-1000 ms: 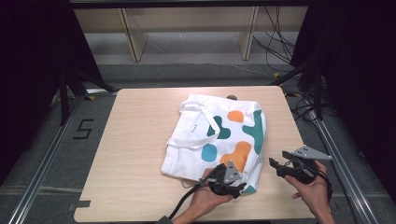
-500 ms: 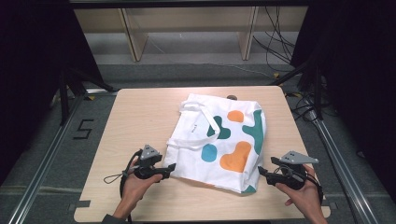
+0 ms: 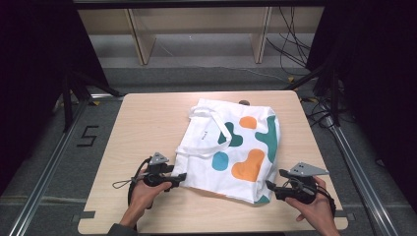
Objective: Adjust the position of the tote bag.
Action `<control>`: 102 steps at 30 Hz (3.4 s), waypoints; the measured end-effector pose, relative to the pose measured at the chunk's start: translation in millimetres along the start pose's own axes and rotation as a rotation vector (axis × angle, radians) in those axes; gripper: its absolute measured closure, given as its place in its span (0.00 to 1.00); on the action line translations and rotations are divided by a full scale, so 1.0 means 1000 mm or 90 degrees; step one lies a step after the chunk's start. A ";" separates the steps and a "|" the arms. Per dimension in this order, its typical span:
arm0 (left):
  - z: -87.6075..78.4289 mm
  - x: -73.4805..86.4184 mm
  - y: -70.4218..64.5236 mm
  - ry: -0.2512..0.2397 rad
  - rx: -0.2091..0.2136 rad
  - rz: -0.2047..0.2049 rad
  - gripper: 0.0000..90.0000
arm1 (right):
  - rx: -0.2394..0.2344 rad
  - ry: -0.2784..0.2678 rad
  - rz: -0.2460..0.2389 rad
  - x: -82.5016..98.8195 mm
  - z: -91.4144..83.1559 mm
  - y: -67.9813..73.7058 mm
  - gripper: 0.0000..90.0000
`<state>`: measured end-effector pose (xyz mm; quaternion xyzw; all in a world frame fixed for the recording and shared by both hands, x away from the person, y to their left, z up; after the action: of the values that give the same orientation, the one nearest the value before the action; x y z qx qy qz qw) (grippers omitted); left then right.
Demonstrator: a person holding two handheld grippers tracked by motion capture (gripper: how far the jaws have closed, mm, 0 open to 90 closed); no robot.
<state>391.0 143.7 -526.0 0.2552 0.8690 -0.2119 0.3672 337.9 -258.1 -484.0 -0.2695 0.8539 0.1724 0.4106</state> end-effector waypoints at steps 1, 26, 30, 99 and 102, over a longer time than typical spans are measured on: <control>0.000 0.001 0.000 -0.001 0.003 0.005 0.41 | 0.000 0.004 0.014 0.001 0.000 0.005 0.35; 0.011 0.020 -0.101 0.008 0.090 0.104 0.77 | 0.058 0.089 -0.040 0.003 0.032 -0.033 0.90; 0.022 0.016 -0.126 -0.011 0.115 0.095 0.76 | 0.097 0.087 -0.057 -0.007 0.044 -0.056 0.91; -0.038 0.012 0.009 -0.038 -0.143 0.021 0.29 | -0.038 0.141 -0.274 0.012 0.045 0.079 0.77; -0.042 0.013 0.013 -0.018 -0.153 0.040 0.29 | -0.025 0.147 -0.259 0.015 0.032 0.065 0.80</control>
<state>368.6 180.8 -511.6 0.2336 0.8745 -0.0976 0.4137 311.1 -194.8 -510.4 -0.4616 0.8199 0.0705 0.3312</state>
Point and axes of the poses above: each handheld gripper's, and its own axes: z roughly forward along the jaws, x roughly out of its underside, y roughly to its left, the point moved 3 cm from there along z, roughly forward along the jaws, and after that the axes turned 1 degree about -y, right-handed, at the moved point
